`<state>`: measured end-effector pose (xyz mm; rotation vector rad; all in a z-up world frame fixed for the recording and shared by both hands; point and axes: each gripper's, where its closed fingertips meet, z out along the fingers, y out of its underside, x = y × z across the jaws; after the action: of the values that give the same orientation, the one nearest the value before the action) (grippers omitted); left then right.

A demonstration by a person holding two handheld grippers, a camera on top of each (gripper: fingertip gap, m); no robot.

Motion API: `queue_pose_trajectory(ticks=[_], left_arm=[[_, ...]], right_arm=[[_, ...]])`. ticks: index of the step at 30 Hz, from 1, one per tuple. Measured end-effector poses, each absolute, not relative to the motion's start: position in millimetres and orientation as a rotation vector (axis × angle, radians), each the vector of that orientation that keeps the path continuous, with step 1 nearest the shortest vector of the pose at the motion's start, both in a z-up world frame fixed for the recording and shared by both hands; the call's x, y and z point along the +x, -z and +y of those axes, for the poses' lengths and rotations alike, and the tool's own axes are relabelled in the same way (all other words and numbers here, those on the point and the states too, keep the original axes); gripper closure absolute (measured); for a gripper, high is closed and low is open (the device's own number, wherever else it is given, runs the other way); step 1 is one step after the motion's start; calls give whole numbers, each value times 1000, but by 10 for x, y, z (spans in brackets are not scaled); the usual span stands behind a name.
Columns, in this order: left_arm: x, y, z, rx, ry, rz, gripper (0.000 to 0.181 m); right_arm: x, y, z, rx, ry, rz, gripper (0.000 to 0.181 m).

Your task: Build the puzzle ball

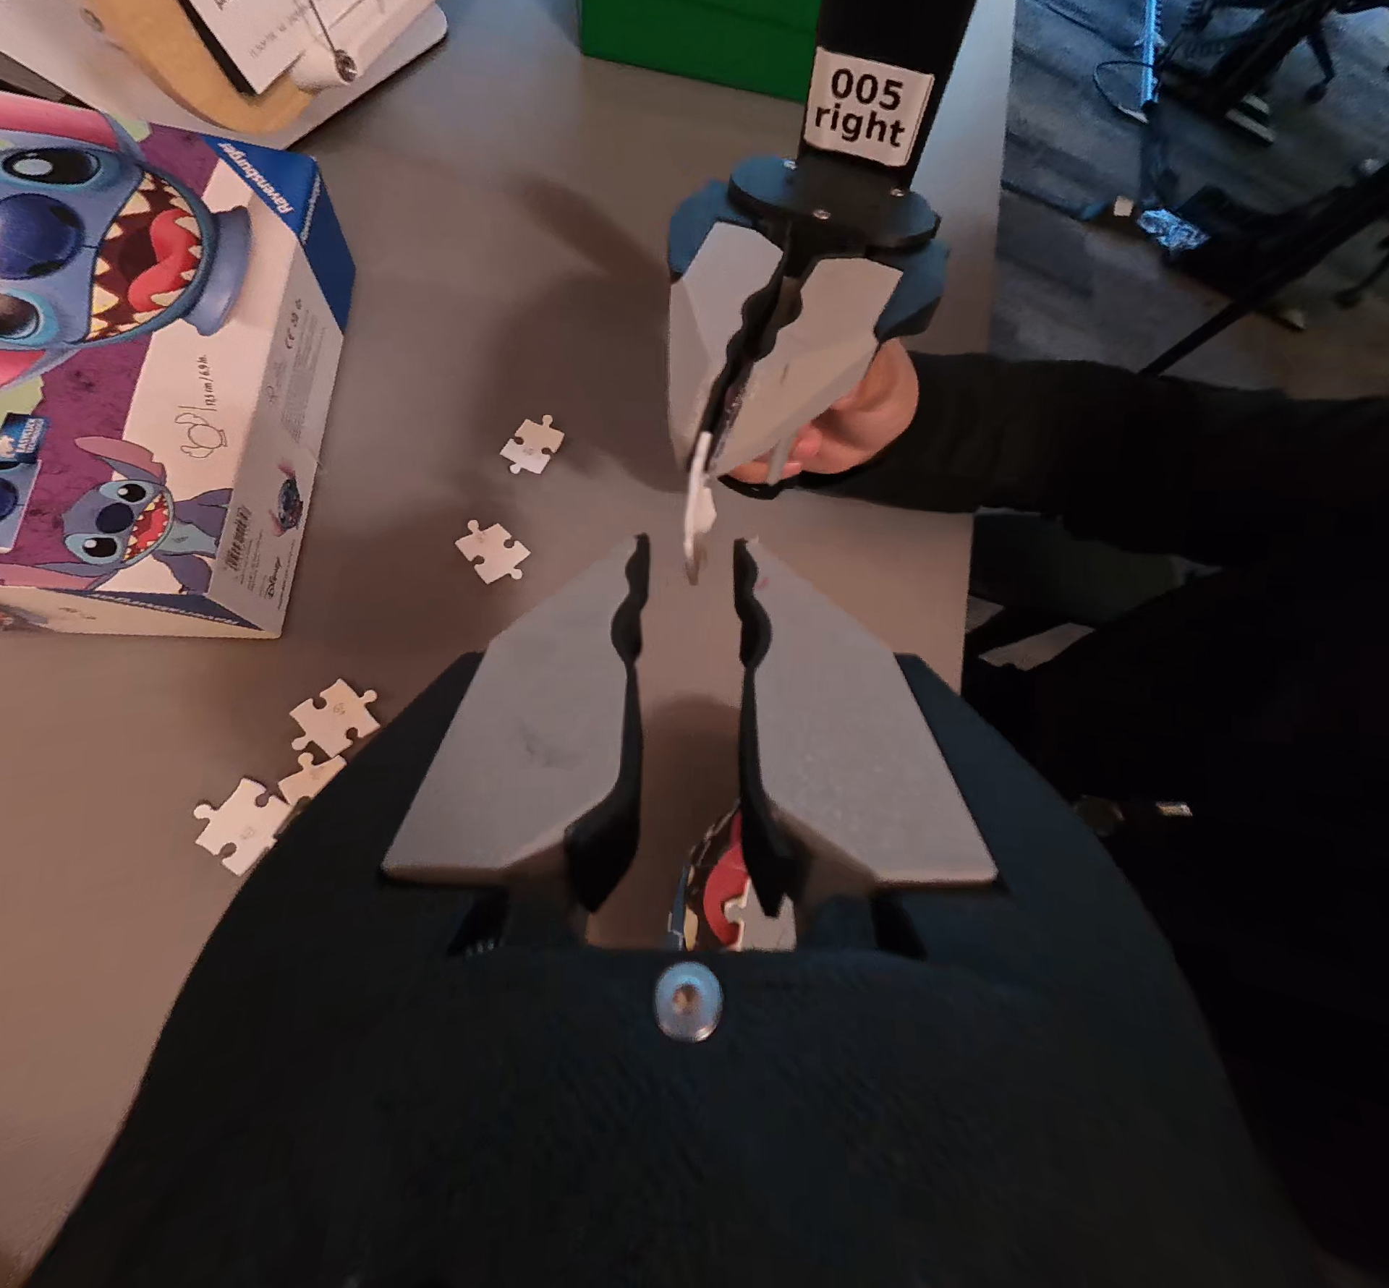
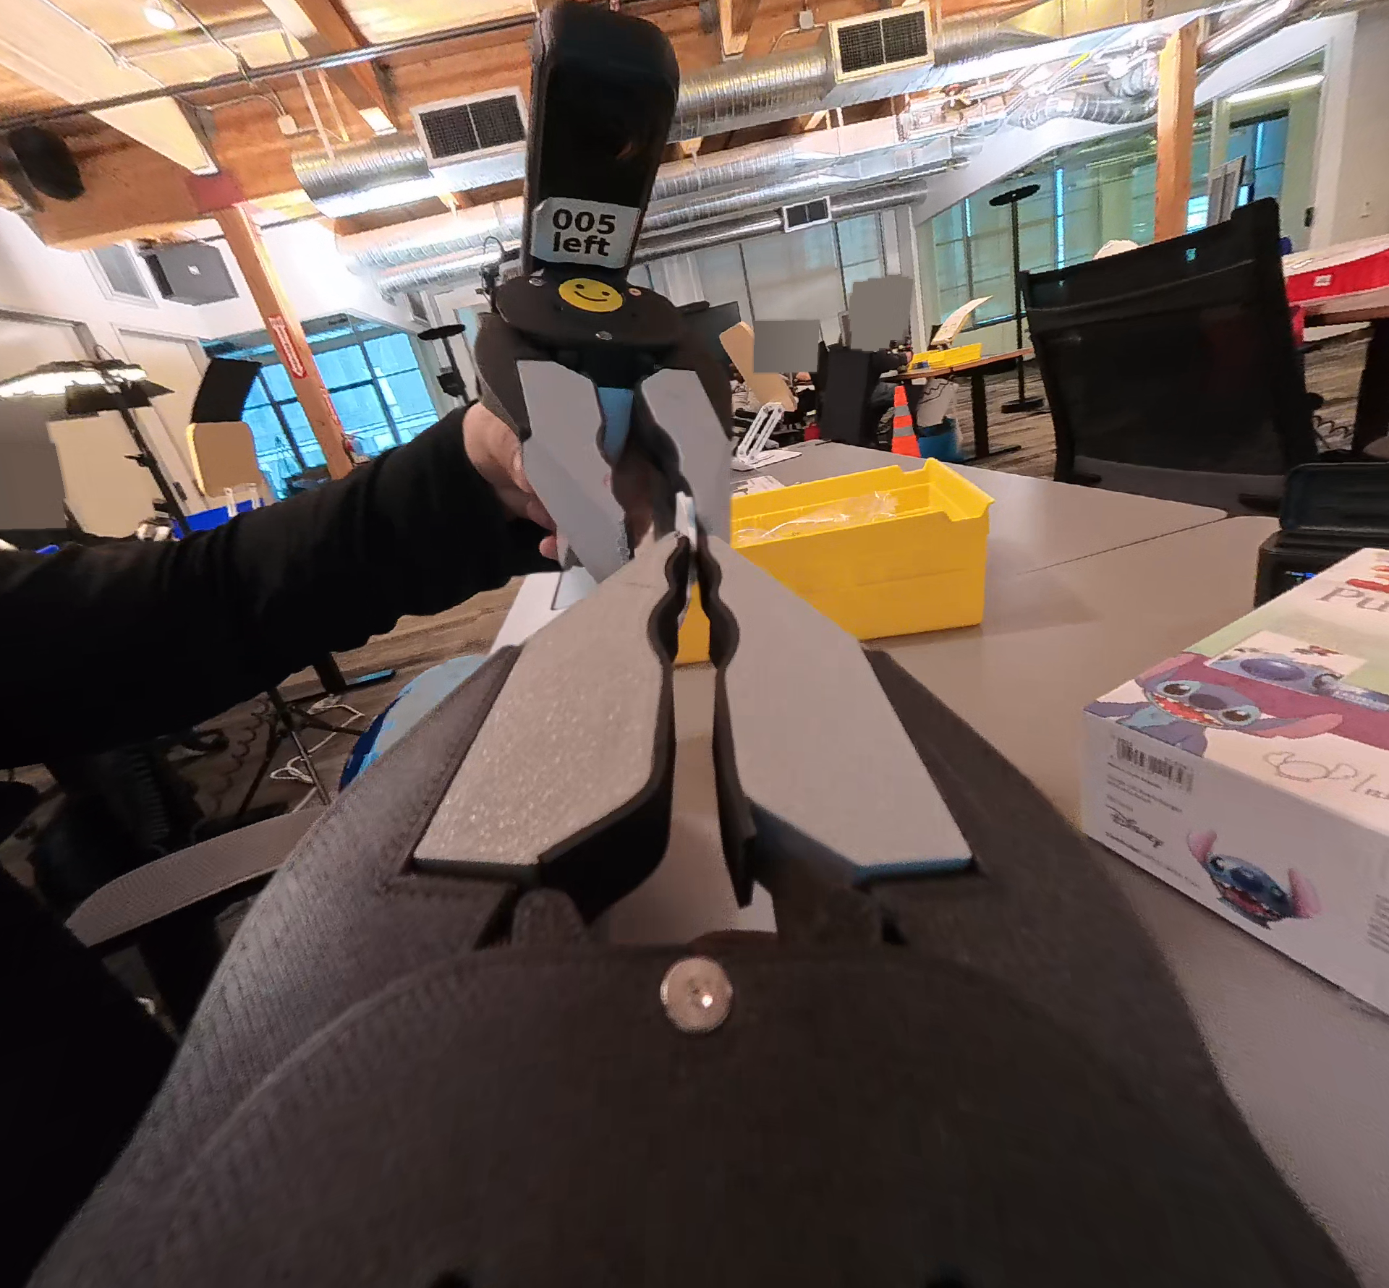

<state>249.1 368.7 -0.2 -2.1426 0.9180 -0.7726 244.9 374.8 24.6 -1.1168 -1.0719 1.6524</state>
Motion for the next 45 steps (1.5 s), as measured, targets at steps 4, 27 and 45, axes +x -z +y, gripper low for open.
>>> queue_pose_trajectory(ticks=[4, 27, 45], left_arm=[[2491, 59, 3702, -2150, 716, 941, 181], [2256, 134, 3583, -2210, 289, 1116, 181], [2141, 355, 3526, -2279, 93, 1200, 181]], right_arm=[[2428, -218, 3744, -1120, -1635, -1080, 181], [2313, 42, 3666, -1158, -1313, -1313, 175], [2195, 300, 3569, -1155, -1076, -1468, 181]])
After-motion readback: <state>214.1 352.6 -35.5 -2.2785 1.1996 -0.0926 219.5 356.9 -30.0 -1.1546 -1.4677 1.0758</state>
